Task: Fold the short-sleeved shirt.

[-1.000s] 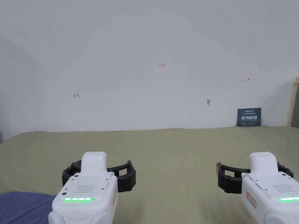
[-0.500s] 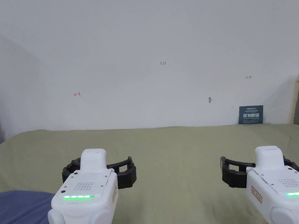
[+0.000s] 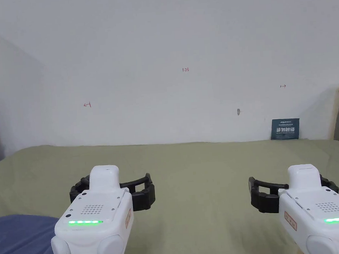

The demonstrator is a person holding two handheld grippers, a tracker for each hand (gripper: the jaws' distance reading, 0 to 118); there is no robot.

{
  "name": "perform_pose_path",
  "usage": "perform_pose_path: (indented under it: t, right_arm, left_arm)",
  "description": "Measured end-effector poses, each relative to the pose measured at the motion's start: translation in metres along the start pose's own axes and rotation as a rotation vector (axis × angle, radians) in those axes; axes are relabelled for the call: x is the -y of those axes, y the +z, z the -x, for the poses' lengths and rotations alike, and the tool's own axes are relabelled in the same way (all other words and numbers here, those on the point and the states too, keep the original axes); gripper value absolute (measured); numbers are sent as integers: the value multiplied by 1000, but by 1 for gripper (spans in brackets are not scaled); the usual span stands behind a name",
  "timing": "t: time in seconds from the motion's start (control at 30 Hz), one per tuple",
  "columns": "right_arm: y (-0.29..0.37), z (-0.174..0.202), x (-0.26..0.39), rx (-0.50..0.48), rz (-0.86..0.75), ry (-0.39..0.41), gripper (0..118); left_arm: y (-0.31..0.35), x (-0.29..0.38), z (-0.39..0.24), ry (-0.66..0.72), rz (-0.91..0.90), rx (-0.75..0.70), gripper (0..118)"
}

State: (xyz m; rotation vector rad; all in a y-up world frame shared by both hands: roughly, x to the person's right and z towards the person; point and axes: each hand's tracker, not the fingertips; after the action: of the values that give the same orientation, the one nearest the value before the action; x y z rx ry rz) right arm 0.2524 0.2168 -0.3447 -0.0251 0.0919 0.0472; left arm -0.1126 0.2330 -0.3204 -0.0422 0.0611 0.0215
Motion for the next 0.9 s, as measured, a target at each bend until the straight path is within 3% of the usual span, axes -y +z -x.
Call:
perform_pose_path:
  t: [0.17,0.2,0.23,0.27,0.3,0.33,0.4,0.53,0.63,0.9]
  right_arm:
    - [-1,-1,1,-20,33,-26,115]
    - [0,-3,1,-30,41,-35,106]
    - [0,-3,2,-27,39,-30,84]
    - [0,-2,4,7,41,-7,43]
    - [-2,-1,6,55,45,36,0]
    - [-1,-1,8,67,29,20,0]
    - [-1,-4,9,7,61,-30,0]
    - [1,3,10,3,80,9,0]
    - [-2,17,6,-32,96,-4,0]
    - [-31,112,-11,-247,83,22,0]
  left_arm:
    - [-1,0,-3,-26,21,-27,118]
    - [-1,1,-5,-33,19,-47,118]
    - [-1,2,-6,-44,22,-57,114]
    - [-1,3,-8,-58,24,-62,102]
    - [-1,4,-10,-79,15,-70,50]
    - [-3,6,-12,-88,24,-82,0]
    - [-2,8,-12,-67,39,-93,0]
    - [1,13,-7,-62,64,-88,0]
    - [5,13,7,-52,73,-91,0]
    - [49,-4,88,-79,43,-268,0]
